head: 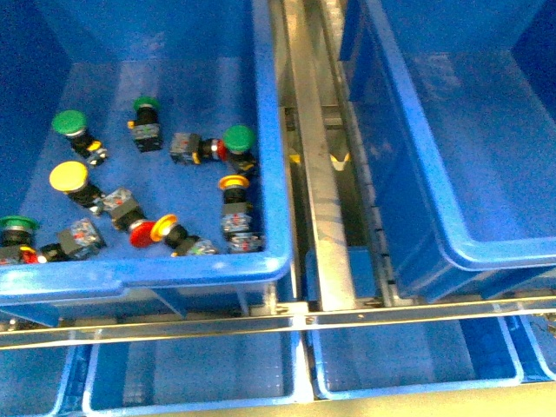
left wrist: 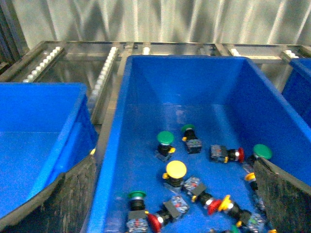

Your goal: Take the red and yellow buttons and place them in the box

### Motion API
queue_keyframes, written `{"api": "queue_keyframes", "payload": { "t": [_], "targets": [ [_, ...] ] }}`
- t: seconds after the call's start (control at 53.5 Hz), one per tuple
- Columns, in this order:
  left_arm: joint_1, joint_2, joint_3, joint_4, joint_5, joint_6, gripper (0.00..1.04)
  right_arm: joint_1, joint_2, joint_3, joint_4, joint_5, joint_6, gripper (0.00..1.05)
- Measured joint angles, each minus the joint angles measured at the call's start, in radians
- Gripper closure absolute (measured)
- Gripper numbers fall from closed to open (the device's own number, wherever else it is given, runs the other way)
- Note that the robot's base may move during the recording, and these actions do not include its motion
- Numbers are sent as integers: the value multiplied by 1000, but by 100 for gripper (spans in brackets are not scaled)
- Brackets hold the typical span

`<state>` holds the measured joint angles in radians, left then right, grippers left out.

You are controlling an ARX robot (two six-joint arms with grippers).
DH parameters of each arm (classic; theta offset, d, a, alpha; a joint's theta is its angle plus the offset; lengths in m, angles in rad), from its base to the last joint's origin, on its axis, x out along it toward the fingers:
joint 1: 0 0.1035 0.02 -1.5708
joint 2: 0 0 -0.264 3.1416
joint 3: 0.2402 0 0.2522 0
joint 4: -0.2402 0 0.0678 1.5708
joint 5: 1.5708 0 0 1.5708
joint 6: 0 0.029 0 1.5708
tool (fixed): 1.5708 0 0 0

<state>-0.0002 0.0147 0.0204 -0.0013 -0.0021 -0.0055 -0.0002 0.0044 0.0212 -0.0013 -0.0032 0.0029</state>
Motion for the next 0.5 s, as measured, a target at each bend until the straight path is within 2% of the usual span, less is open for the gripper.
{"api": "queue_keyframes", "payload": {
  "t": [0.43, 0.505],
  "targets": [
    [1, 0, 0, 0, 1, 1, 8, 0, 0, 0, 0, 4, 0, 6],
    [50, 145, 99, -221, 108, -103, 8, 0, 0, 0, 0, 6, 0, 6]
  ]
}}
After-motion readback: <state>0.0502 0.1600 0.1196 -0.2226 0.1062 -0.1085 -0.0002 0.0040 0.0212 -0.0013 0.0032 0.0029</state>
